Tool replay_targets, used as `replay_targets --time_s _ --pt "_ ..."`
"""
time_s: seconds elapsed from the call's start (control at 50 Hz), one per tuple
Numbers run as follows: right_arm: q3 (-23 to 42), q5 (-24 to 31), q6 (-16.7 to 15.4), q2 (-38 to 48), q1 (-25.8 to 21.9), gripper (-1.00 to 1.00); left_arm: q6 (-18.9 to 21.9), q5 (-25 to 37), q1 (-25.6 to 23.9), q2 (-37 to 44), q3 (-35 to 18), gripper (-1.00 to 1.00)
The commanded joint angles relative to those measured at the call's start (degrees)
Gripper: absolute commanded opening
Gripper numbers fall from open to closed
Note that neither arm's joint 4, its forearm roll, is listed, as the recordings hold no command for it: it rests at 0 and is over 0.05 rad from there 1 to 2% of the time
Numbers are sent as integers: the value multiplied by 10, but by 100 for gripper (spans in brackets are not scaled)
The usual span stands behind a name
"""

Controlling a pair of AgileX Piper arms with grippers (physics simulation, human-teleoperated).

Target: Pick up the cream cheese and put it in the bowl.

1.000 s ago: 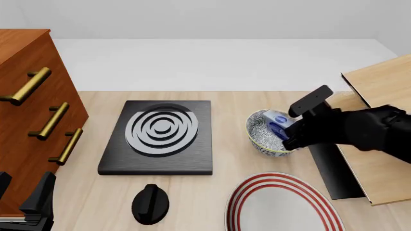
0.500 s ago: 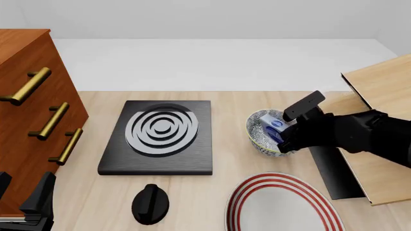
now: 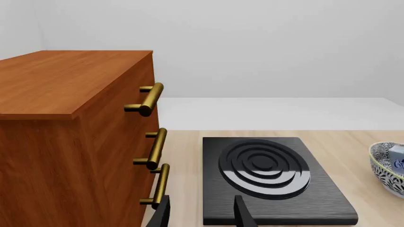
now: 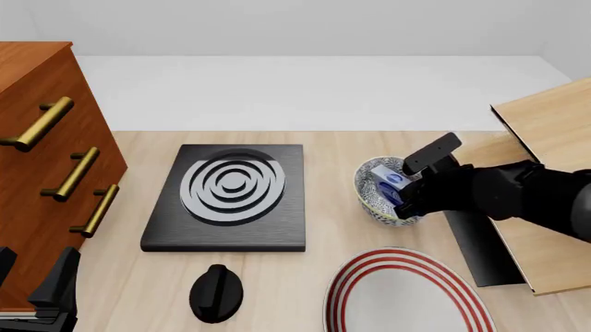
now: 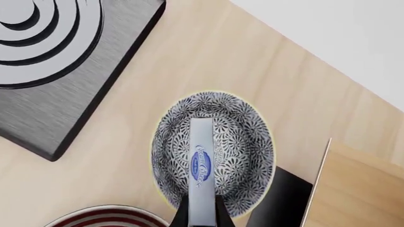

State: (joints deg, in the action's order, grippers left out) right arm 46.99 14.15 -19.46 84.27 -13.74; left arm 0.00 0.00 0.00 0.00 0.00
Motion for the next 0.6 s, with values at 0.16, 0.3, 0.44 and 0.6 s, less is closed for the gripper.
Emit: replay_targets --time_s 0.16,0.3,0.44,0.6 --pt "3 -3 6 13 5 -100 0 0 0 0 0 100" --pt "5 0 4 11 5 100 0 0 0 0 0 100" --pt "5 4 4 7 3 100 0 0 0 0 0 100" --pt "3 9 7 0 -2 100 0 0 0 0 0 100"
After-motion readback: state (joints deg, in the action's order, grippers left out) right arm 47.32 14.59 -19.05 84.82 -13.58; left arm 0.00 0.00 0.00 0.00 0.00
